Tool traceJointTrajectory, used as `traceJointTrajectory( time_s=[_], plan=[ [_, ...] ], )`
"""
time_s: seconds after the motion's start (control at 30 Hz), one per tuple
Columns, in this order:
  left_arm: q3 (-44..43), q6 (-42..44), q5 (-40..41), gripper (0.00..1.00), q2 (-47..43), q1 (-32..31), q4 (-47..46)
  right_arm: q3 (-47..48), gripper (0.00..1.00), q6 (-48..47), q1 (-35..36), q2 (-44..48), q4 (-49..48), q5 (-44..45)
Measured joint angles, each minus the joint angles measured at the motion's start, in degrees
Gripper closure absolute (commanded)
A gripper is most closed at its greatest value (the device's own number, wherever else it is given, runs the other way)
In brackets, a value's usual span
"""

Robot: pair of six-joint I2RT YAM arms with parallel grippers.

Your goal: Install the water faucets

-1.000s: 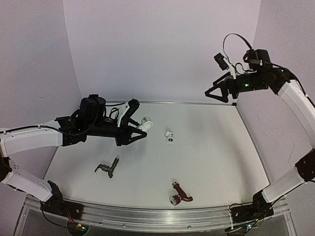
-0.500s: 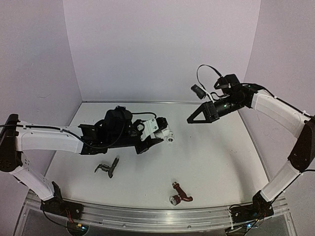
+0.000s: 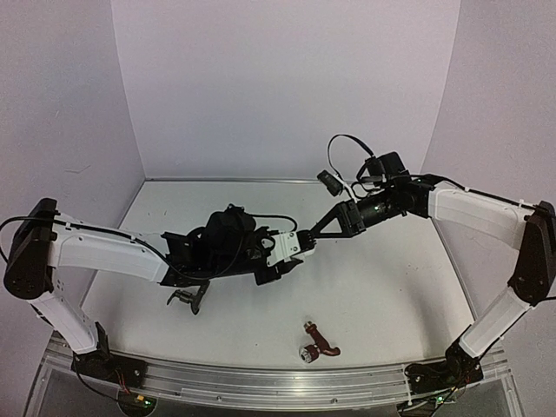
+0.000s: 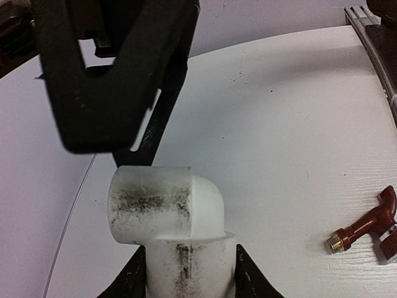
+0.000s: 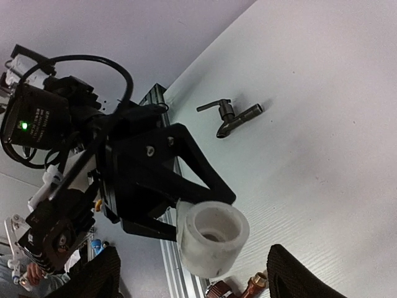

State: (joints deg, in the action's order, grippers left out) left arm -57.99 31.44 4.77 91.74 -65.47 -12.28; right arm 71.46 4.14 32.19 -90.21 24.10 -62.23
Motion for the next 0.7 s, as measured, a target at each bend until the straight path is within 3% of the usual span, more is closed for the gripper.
traceJointTrajectory(
  time_s=[0.3,0.7],
  plan=[
    [-0.1,0.9,1.1,0.72,0.5,-1.4,-2.1,-1.1,0.44,2.4,1.9,-0.1,-6.1,-0.5],
    [-0.2,2.2,2.8,0.72,1.4,-2.0,-5.2,-2.9,0.45,2.8,3.7,-1.1,-6.9,-1.6]
  ],
)
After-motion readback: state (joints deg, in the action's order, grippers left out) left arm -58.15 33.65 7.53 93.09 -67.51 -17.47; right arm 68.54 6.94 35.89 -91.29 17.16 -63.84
